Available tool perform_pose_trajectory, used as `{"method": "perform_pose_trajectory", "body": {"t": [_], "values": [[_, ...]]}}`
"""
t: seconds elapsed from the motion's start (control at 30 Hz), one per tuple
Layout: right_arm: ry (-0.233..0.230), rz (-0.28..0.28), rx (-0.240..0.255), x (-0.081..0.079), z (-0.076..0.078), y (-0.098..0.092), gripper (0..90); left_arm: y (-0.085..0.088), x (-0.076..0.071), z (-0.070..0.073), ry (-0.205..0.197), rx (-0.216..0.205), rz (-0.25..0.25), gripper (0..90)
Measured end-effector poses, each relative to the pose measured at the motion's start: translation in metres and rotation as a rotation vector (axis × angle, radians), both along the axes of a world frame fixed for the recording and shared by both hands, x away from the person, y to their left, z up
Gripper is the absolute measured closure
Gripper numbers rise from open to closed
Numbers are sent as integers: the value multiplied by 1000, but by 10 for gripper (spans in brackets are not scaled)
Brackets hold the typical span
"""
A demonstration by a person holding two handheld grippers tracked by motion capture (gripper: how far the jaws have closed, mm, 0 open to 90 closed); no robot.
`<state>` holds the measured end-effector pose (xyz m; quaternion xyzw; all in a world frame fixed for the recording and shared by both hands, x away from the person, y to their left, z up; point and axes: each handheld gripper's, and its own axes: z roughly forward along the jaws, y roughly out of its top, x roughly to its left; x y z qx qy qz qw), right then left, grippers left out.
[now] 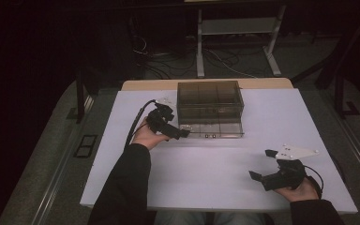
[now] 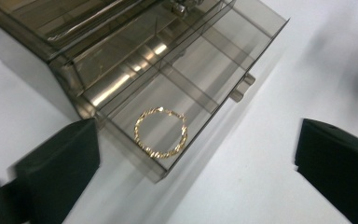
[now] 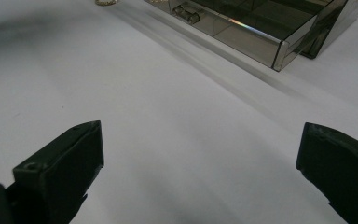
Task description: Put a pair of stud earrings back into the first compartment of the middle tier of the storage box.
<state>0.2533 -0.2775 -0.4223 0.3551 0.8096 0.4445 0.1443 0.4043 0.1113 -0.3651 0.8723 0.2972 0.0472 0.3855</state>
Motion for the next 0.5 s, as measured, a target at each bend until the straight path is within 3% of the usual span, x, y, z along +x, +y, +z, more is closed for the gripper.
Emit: {"method": "perform_pose_trajectory", "body": {"t": [0.33,0.5], "values": [[-1,-3,-3,0,0,0,0,19,-7,3,-10,-10,-16,0],[-2,-4,-1,0,0,0,0,34,-12,3,-27,-26,0,0]]}}
